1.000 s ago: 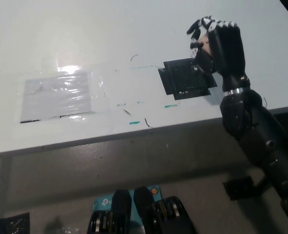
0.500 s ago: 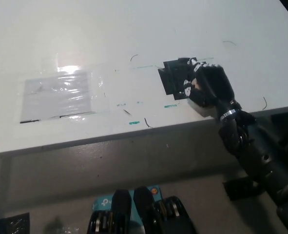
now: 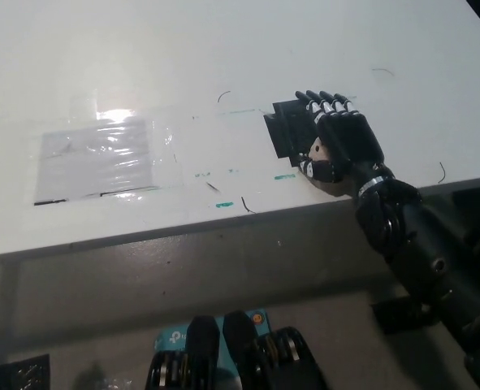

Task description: The robot uses its right hand to grab and squeeze a pink dumpling toy kept on the black mask on the desk

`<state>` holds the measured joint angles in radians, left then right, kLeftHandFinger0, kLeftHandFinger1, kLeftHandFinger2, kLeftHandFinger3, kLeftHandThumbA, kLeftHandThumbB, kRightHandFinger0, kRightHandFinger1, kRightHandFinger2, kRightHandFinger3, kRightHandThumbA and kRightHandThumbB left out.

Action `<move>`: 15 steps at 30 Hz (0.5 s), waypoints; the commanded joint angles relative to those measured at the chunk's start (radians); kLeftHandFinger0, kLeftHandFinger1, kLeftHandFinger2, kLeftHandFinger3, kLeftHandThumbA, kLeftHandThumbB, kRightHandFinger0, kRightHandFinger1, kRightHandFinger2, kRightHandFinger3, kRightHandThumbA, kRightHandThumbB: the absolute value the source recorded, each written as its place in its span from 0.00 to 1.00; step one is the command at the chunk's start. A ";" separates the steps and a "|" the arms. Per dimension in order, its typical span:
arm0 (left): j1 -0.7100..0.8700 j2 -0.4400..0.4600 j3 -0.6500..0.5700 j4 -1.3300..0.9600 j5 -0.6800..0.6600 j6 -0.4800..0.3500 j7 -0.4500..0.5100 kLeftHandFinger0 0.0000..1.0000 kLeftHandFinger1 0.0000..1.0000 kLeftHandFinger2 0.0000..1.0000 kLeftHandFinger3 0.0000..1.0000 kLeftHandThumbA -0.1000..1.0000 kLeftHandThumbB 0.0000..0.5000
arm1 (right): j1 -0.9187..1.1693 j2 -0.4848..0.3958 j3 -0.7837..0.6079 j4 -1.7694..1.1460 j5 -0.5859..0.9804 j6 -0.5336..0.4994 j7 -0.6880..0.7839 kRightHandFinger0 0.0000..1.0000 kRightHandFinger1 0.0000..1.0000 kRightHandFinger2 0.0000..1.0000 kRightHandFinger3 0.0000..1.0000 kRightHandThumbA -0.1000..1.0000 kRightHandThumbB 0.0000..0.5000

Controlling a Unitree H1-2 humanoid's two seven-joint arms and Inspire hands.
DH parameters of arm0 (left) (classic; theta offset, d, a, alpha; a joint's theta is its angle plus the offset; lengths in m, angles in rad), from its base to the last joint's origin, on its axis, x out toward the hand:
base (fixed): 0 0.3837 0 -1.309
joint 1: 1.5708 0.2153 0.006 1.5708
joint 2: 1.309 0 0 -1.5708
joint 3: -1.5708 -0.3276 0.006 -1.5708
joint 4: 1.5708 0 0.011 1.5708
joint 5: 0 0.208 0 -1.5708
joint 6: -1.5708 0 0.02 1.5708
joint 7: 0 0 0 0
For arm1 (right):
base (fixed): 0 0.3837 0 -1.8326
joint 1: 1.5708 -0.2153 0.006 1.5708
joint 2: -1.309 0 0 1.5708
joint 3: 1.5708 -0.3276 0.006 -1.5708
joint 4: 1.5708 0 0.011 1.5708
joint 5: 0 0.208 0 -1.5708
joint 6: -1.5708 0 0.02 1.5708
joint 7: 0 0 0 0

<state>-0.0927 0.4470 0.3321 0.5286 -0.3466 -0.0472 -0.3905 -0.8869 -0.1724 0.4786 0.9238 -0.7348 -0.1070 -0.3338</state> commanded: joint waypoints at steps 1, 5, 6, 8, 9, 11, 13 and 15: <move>-0.006 0.040 0.006 -0.009 -0.010 -0.028 -0.019 0.00 0.03 0.12 0.11 1.00 1.00 | -0.007 -0.021 -0.017 -0.108 -0.009 0.076 0.032 1.00 1.00 1.00 1.00 0.98 0.97; -0.002 0.041 0.007 -0.015 -0.007 -0.027 -0.014 0.00 0.03 0.12 0.10 1.00 1.00 | 0.010 -0.029 -0.039 -0.205 0.011 0.115 0.089 1.00 1.00 1.00 1.00 0.96 0.92; -0.002 0.044 0.005 -0.014 -0.002 -0.024 -0.013 0.00 0.03 0.12 0.10 1.00 1.00 | 0.021 -0.029 -0.058 -0.233 0.031 0.108 0.091 1.00 1.00 1.00 1.00 0.89 0.89; -0.003 0.044 0.006 -0.008 -0.001 -0.029 -0.010 0.00 0.03 0.13 0.10 1.00 1.00 | 0.035 -0.044 -0.083 -0.306 0.051 0.106 0.120 1.00 1.00 1.00 1.00 0.86 0.80; 0.000 0.045 0.007 -0.009 -0.002 -0.031 -0.012 0.00 0.03 0.13 0.10 1.00 1.00 | 0.041 -0.049 -0.091 -0.336 0.058 0.102 0.129 1.00 1.00 1.00 1.00 0.85 0.77; -0.001 0.045 0.008 0.000 -0.004 -0.034 -0.014 0.00 0.03 0.12 0.10 1.00 1.00 | 0.051 -0.054 -0.107 -0.382 0.069 0.111 0.162 1.00 1.00 1.00 1.00 0.87 0.77; 0.003 0.044 0.010 -0.009 -0.006 -0.020 -0.009 0.00 0.03 0.11 0.09 1.00 1.00 | 0.066 -0.063 -0.124 -0.448 0.074 0.128 0.185 1.00 1.00 1.00 1.00 0.86 0.76; 0.002 0.044 0.013 -0.003 -0.012 -0.031 -0.018 0.00 0.03 0.12 0.11 1.00 1.00 | 0.091 -0.072 -0.159 -0.554 0.104 0.151 0.224 1.00 1.00 1.00 1.00 0.82 0.75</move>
<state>-0.0901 0.4469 0.3328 0.5310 -0.3466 -0.0477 -0.3907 -0.7925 -0.2173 0.3710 0.5098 -0.6925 -0.0041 -0.1985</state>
